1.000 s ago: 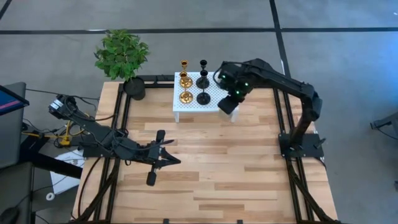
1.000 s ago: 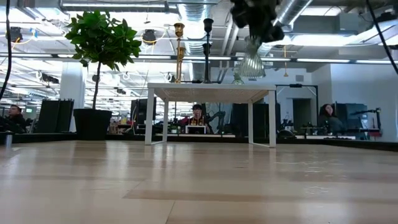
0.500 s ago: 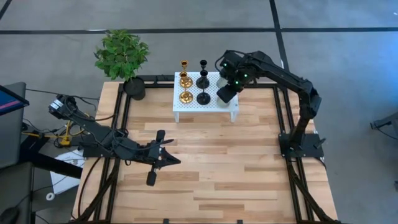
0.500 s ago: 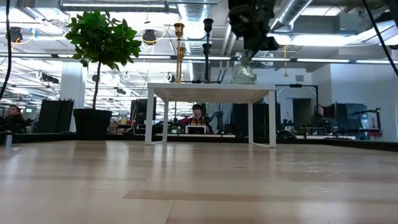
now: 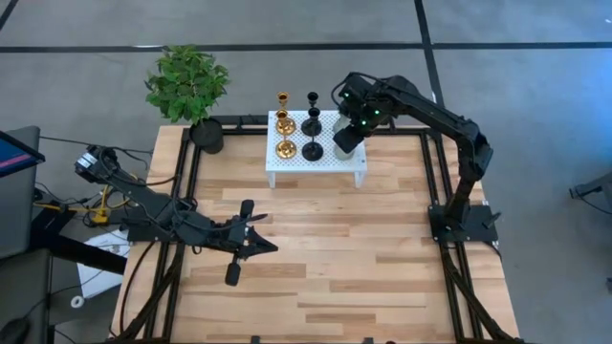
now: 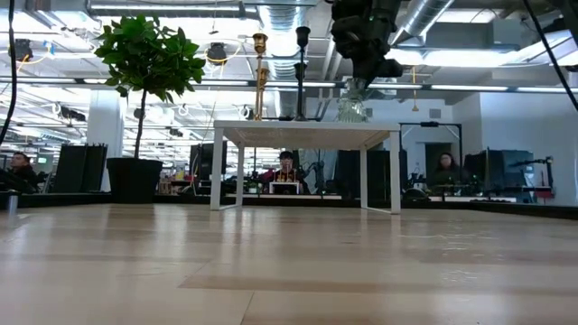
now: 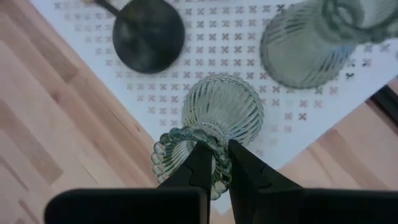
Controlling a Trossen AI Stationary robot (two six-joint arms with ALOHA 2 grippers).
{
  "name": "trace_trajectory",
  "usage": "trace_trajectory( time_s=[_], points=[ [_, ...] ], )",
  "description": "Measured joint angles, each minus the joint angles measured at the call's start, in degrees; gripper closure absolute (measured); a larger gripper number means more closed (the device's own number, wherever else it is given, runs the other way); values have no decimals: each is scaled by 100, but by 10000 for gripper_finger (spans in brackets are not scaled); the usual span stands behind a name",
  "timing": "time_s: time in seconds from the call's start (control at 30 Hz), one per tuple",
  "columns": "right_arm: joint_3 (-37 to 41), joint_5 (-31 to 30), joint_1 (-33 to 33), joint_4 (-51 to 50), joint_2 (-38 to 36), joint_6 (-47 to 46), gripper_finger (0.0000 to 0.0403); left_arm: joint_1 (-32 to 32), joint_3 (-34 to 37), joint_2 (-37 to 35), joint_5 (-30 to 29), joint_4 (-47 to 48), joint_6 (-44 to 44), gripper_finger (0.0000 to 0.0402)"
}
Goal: Pick & Place candle stick holders
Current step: Put the transparent candle holder on the shelf aligned with the other transparent candle holder
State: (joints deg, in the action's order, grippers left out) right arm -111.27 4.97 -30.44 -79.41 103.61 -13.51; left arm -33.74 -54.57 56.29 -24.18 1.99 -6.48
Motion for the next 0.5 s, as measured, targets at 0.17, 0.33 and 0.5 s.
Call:
trace_trajectory(
  time_s=[0.17,0.33,0.5],
  points=[
    [-26,54,-4,-17,111,-1,388,0,0,0,0,19,0,396],
    [-12,8,0,-13,88,41,387,-1,0,0,0,22,0,393],
    [10,-97,-40,45,68,94,328,0,0,0,0,23,0,394]
  ],
)
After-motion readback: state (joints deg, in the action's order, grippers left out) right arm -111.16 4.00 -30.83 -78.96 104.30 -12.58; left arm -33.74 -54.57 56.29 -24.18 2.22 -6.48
